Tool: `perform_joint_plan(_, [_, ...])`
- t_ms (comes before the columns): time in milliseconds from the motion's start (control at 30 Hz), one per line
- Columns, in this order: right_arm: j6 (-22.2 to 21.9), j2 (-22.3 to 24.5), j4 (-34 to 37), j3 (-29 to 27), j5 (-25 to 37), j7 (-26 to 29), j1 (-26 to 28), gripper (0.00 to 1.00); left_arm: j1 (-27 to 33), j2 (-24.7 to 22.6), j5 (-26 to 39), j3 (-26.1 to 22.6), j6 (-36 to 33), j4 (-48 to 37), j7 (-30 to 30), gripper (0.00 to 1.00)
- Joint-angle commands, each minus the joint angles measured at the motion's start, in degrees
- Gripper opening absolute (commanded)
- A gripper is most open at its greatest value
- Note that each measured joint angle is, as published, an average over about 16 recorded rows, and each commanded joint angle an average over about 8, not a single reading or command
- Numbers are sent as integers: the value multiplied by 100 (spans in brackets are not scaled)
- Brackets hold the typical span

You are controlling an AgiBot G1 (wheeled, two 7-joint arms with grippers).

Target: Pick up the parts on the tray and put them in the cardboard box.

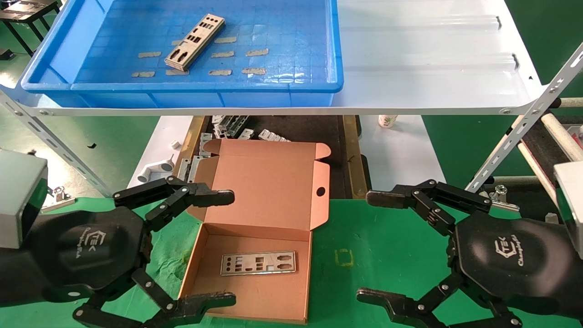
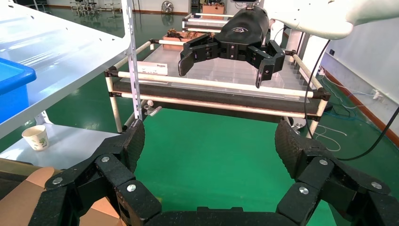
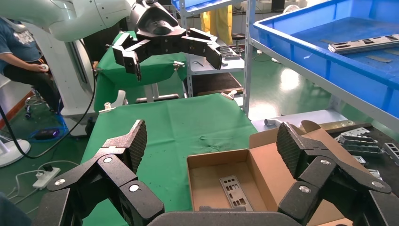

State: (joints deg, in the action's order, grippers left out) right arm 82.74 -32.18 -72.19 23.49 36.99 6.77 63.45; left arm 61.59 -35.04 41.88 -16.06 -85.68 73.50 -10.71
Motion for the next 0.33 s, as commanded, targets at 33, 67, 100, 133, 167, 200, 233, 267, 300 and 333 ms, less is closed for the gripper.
perform_joint_plan(33, [0,0,0,0,0,0,0,100,0,0,0,0,0,0,0,100])
perform_joint_plan(67, [0,0,0,0,0,0,0,100,0,0,0,0,0,0,0,100])
perform_joint_plan(100, [0,0,0,0,0,0,0,100,0,0,0,0,0,0,0,100])
perform_joint_plan(133, [0,0,0,0,0,0,0,100,0,0,0,0,0,0,0,100])
perform_joint_plan(167, [0,0,0,0,0,0,0,100,0,0,0,0,0,0,0,100])
perform_joint_plan(200, [0,0,0,0,0,0,0,100,0,0,0,0,0,0,0,100])
perform_joint_plan(233, [0,0,0,0,0,0,0,100,0,0,0,0,0,0,0,100])
perform_joint_plan(267, [0,0,0,0,0,0,0,100,0,0,0,0,0,0,0,100])
perform_joint_plan(300, [0,0,0,0,0,0,0,100,0,0,0,0,0,0,0,100])
perform_joint_plan(333, [0,0,0,0,0,0,0,100,0,0,0,0,0,0,0,100])
